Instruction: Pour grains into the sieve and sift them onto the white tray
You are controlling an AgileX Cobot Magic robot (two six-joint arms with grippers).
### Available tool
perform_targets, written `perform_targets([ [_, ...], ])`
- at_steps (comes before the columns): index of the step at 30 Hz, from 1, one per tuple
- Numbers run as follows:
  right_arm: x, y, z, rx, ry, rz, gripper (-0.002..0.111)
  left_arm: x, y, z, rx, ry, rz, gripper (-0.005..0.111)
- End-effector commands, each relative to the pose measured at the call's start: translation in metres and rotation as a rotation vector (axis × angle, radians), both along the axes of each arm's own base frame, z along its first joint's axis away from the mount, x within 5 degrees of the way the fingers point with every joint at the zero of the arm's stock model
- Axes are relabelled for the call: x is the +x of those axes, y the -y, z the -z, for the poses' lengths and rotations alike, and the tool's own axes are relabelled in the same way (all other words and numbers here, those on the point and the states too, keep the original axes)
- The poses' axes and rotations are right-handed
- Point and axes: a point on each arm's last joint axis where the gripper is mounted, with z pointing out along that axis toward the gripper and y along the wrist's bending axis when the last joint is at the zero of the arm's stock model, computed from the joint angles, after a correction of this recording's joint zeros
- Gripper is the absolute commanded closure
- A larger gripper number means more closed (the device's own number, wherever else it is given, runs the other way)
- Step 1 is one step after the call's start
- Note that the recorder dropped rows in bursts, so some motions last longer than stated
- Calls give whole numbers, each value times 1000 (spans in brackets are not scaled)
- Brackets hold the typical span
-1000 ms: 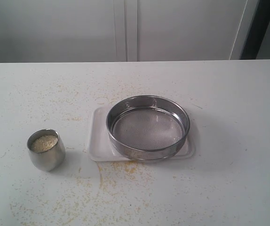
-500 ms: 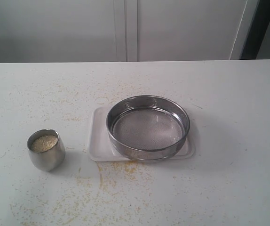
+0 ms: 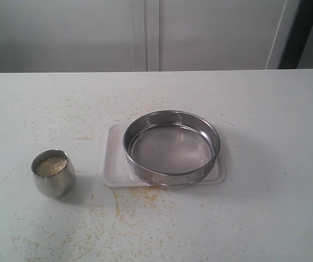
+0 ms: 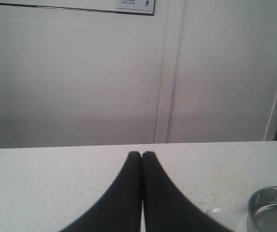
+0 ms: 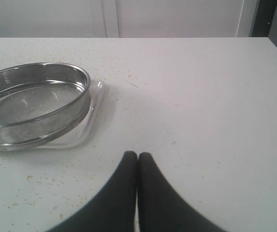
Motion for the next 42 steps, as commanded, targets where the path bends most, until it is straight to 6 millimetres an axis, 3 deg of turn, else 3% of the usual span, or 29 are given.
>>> perform_targets([
  [1, 0, 0, 1, 7, 5, -2, 108, 15, 7, 7, 6, -35, 69, 107],
  [5, 0, 0, 1, 7, 5, -2, 108, 22, 21, 11, 92, 9, 211, 107],
  [8, 0, 0, 1, 7, 5, -2, 108, 27, 27, 16, 76, 12, 284, 94],
  [10, 0, 0, 1, 7, 5, -2, 108, 30, 31, 19, 75, 14, 331, 73],
  [14, 0, 0, 1, 7, 5, -2, 108, 37, 35, 26, 45, 10, 381, 10],
  [15, 0, 0, 1, 7, 5, -2, 108, 40, 34, 29, 28, -17, 367, 1],
  [27, 0, 0, 1, 7, 5, -2, 108, 56, 34, 55, -8, -140, 360, 2],
  [42, 0, 0, 1, 7, 5, -2, 108, 88, 42, 77, 154, -200, 435, 2],
])
